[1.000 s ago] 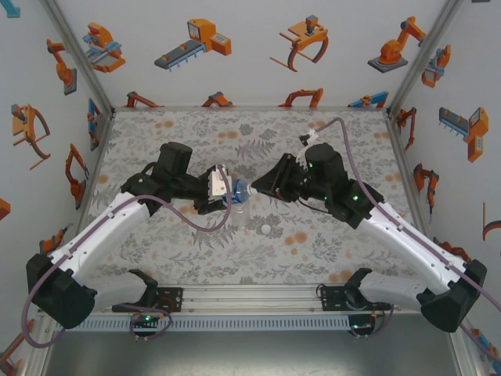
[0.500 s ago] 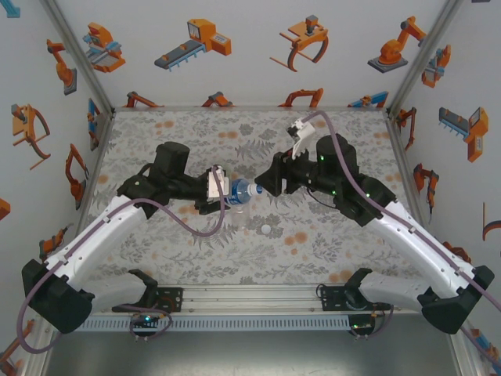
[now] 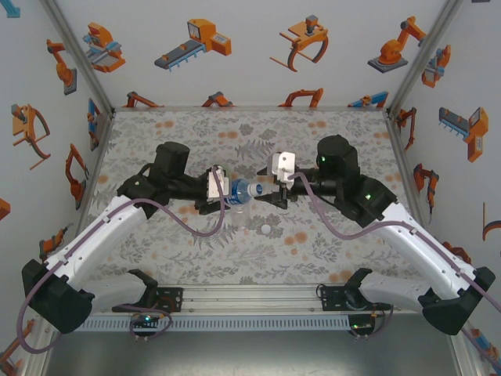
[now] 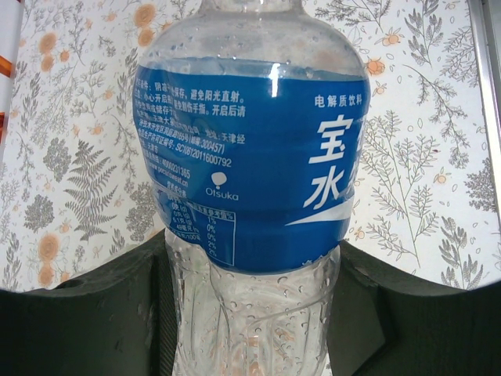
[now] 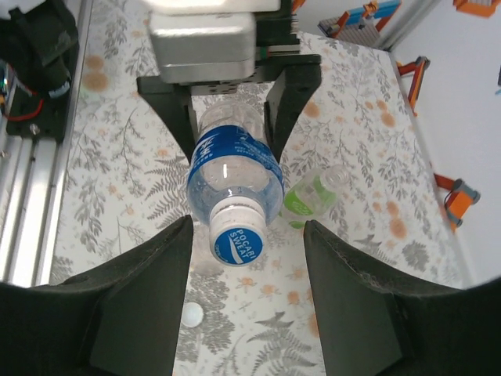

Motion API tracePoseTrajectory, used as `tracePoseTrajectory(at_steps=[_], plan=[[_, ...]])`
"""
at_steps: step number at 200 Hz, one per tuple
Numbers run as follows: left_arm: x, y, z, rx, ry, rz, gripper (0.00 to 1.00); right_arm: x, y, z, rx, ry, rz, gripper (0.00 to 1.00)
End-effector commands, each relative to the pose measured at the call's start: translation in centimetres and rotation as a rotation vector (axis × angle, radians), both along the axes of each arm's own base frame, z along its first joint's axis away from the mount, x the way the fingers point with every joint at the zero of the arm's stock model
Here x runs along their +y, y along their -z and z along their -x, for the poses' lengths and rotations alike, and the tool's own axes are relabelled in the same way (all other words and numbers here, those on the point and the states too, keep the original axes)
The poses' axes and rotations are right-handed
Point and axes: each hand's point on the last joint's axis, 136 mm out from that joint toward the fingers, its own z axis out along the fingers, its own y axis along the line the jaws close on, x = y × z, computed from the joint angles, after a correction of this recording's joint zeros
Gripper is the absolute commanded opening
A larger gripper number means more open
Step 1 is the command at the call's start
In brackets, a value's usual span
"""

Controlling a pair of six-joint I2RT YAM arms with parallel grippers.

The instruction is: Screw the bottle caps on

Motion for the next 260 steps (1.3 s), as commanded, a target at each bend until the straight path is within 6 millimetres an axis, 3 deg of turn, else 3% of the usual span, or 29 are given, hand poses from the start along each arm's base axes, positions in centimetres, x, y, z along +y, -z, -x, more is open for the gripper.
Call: tracePoseTrajectory(at_steps=[1,76,137,160,193,211,219,236,260], plan=[[0.0,-0.6,0.8,-0.016,0.033,0.016,0.0,0.0,1.2,1.0,-0.094,-0.089,0.037,0.53],[0.0,-0.5,0.8,-0.014,0.034,0.009,0.0,0.2,2.7,0.8,-0.085,-0.093,0.056,0.44],[0.0,-0.5,0.7,-0.011,0.037,0.01,0.0,0.4,2.4,0.7,0.025,-0.063,0.028,0.23],[0.0,-0.5,0.7,-0.01,0.036,0.012,0.0,0.4,2.4,-0.5,0.202,0.051,-0.01,0.19],[0.0,-0.5,0.7,-0.009,0.036,0.01,0.0,0.1,2.0,-3.7,0.625,0.334,-0.149,0.12],[0.0,-0.6,0.8,-0.012,0.037,0.013,0.01,-0.3,1.7,-4.9,0.844,0.455,-0.238,0.0],[0.0,-0.6,0.8,-0.011,0.038,0.015,0.01,-0.7,1.8,-5.6,0.952,0.525,-0.283,0.0],[-0.1,-0.6,0.8,-0.011,0.038,0.015,0.01,-1.8,3.1,-7.1,1.228,0.711,-0.39,0.0],[-0.1,-0.8,0.9,-0.01,0.044,0.022,0.01,-2.8,5.8,-7.4,1.503,0.9,-0.423,0.0]])
